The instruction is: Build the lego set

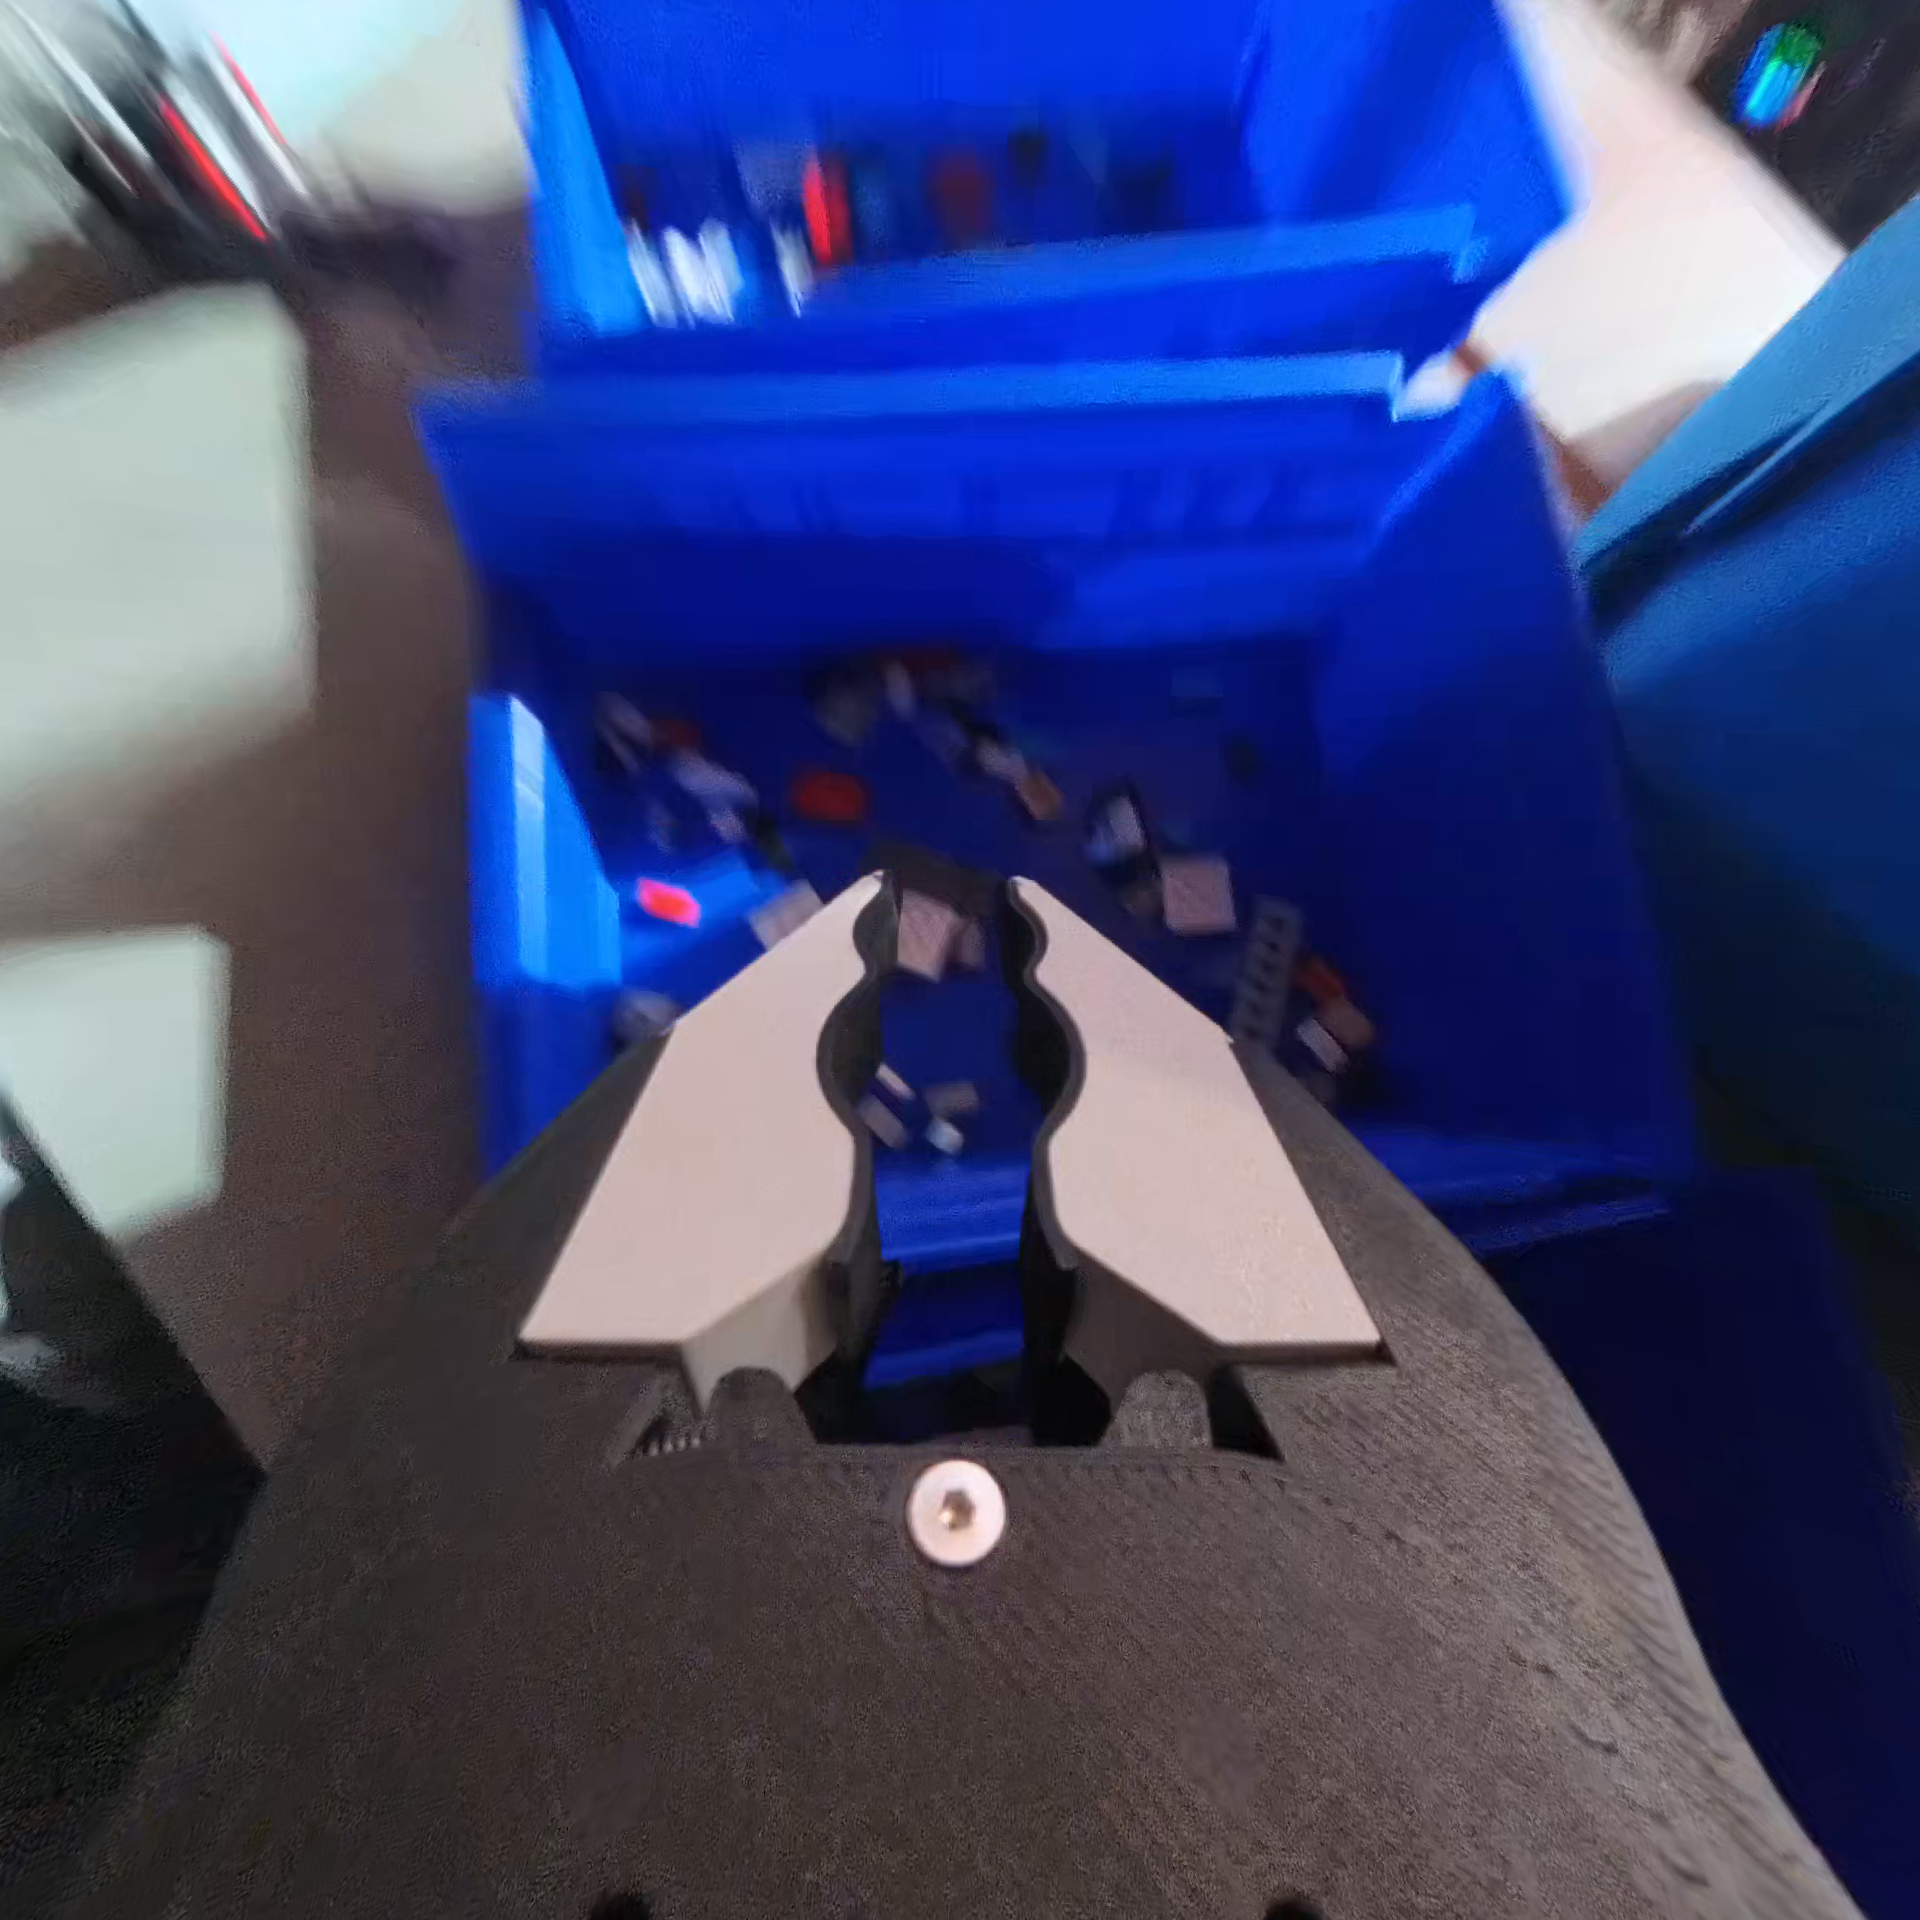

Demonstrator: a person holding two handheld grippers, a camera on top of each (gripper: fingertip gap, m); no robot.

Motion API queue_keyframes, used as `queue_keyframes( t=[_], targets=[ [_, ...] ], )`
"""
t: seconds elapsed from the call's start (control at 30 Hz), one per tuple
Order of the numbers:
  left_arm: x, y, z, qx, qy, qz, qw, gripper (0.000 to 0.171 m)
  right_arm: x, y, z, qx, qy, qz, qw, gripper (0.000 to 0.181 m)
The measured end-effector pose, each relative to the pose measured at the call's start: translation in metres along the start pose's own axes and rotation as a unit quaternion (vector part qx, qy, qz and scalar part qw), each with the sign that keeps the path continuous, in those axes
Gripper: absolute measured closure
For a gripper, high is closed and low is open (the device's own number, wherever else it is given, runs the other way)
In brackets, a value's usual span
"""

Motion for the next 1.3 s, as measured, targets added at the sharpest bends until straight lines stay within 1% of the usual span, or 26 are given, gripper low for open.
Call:
queue_keyframes(
  t=[0.07, 0.13, 0.23, 0.37, 0.53, 0.63, 0.83, 1.03, 1.07, 1.13, 1.3],
  targets=[
    [0.0, 0.001, 0.003, -0.002, -0.007, 0.005, 1.0, 0.114, -0.026, -0.024, 0.012, 0.014, 0.041, -0.108, 0.993, 0.163],
    [-0.001, 0.001, 0.007, -0.008, -0.005, 0.005, 1.0, 0.114, -0.045, -0.044, 0.016, 0.026, 0.078, -0.185, 0.979, 0.162],
    [-0.001, 0.003, 0.011, -0.012, -0.006, 0.01, 1.0, 0.114, -0.063, -0.064, 0.016, 0.046, 0.13, -0.261, 0.955, 0.162],
    [0.0, 0.004, 0.011, -0.016, -0.001, 0.016, 1.0, 0.114, -0.081, -0.074, 0.016, 0.066, 0.164, -0.329, 0.928, 0.158],
    [0.0, 0.004, 0.011, -0.019, 0.003, 0.017, 1.0, 0.114, -0.08, -0.075, 0.021, 0.054, 0.174, -0.348, 0.92, 0.153],
    [0.001, 0.005, 0.011, -0.018, 0.001, 0.018, 1.0, 0.114, -0.081, -0.079, 0.016, 0.069, 0.186, -0.355, 0.913, 0.152],
    [0.0, 0.006, 0.014, -0.02, 0.001, 0.02, 1.0, 0.113, -0.09, -0.084, 0.008, 0.106, 0.183, -0.395, 0.894, 0.152],
    [0.0, 0.008, 0.016, -0.022, 0.003, 0.026, 0.999, 0.113, -0.086, -0.088, 0.009, 0.109, 0.171, -0.391, 0.898, 0.153],
    [0.0, 0.008, 0.016, -0.022, 0.003, 0.026, 0.999, 0.113, -0.086, -0.089, 0.009, 0.108, 0.166, -0.391, 0.899, 0.156],
    [0.0, 0.008, 0.016, -0.019, 0.002, 0.026, 0.999, 0.113, -0.086, -0.088, 0.008, 0.112, 0.152, -0.392, 0.9, 0.169],
    [0.0, 0.01, 0.014, 0.007, -0.01, 0.034, 0.999, 0.113, -0.088, -0.086, 0.006, 0.108, 0.131, -0.397, 0.902, 0.171]
  ],
)
Point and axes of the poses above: each gripper's, where its closed fingertips meet, y back along the fingers, x out of its top, z = x × y across the jaws, the point moved 1 cm from there along y, back along the fingers, and after that the axes turned 6 degrees about z, right-handed, at the moved point
